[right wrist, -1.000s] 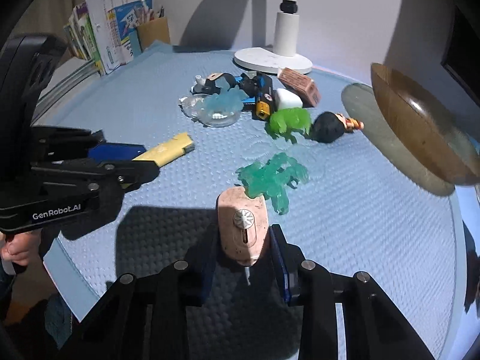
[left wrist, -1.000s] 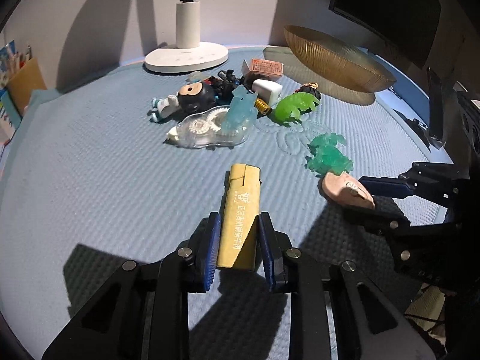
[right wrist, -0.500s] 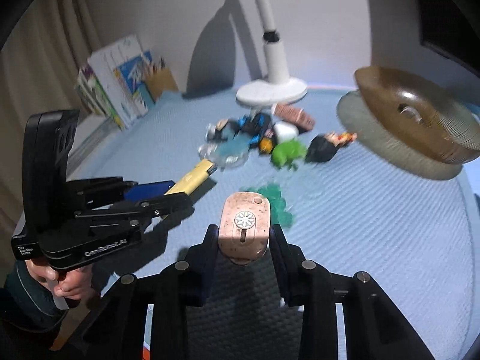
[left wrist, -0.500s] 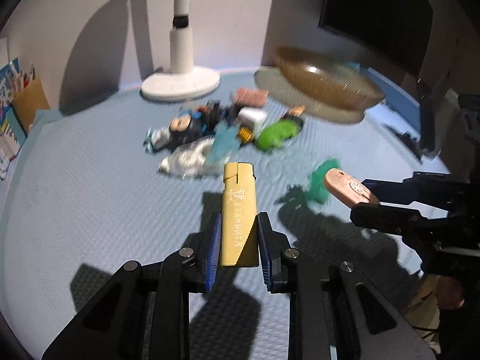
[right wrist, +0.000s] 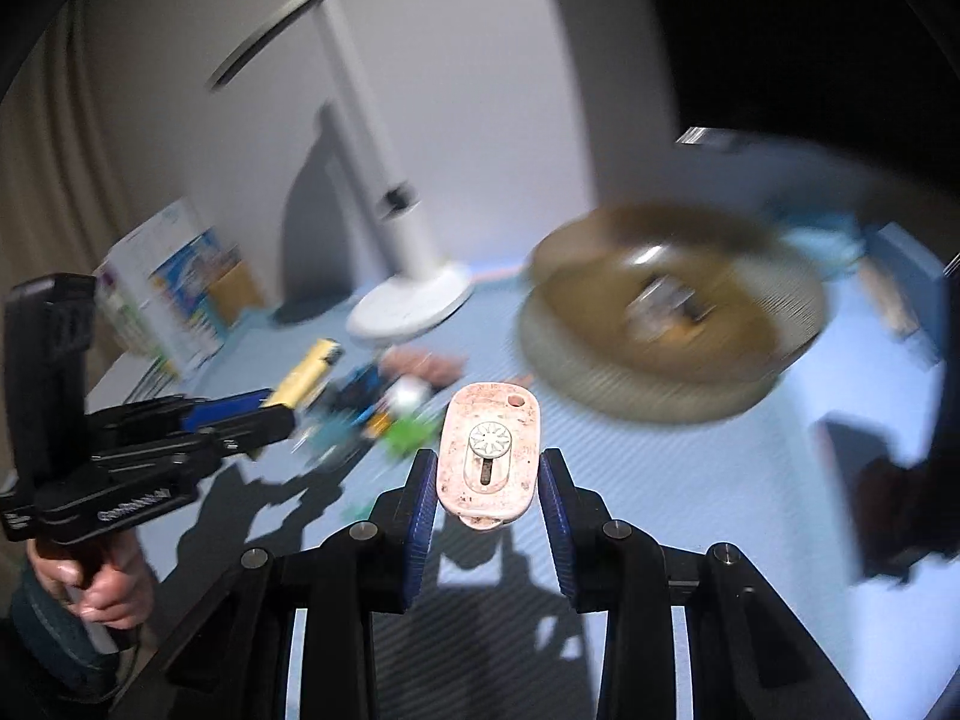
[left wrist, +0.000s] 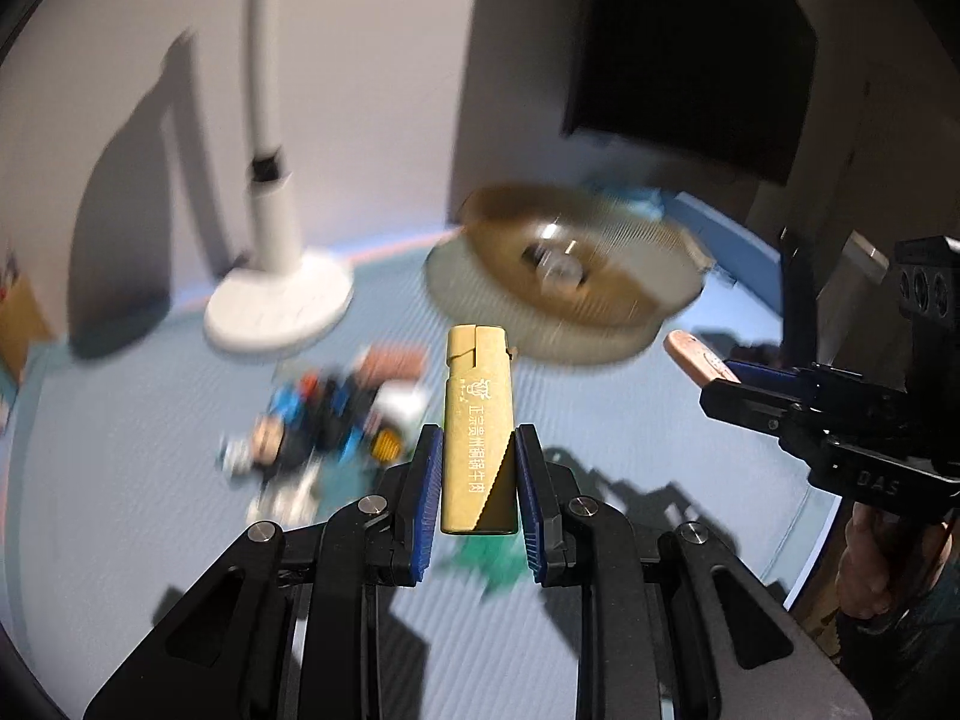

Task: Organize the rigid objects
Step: 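Carry the yellow stick and pink eraser onto the amber plate and release, then bring both tools back and hover over the green figure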

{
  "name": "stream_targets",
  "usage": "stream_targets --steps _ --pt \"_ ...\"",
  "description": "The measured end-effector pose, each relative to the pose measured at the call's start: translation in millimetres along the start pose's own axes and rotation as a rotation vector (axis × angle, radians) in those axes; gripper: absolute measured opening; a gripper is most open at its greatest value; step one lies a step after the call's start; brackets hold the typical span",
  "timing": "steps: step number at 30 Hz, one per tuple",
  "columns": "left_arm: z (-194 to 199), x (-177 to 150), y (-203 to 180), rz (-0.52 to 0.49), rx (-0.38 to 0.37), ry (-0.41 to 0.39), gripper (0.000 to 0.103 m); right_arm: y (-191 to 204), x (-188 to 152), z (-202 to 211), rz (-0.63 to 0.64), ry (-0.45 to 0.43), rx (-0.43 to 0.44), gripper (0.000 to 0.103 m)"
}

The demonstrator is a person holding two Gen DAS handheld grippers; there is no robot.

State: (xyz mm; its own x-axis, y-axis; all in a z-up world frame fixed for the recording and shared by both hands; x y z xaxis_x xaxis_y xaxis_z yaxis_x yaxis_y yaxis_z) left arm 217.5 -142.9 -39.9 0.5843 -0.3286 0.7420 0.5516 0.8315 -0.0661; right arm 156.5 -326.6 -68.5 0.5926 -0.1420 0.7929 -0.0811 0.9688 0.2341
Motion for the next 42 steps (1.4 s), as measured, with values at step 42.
stream_targets --steps 42 --pt "39.8 -50.7 107.5 0.336 0.269 -0.034 0.055 33.7 6.3 -38.2 -0.060 0.094 0.048 0.060"
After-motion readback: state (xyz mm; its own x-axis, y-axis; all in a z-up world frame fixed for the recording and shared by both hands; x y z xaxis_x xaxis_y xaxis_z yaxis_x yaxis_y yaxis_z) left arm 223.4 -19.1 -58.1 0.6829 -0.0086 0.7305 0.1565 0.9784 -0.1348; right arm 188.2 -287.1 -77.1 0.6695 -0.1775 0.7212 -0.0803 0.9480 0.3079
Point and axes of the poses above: each gripper's, at about its wrist camera, not at the fingertips, and z roughly against the way its jaws point, y to its left, x to its top, the point moved 3 cm from there along -z, roughly the way its jaws point, and after that the axes turned 2 degrees about -z, right-handed, at the moved point
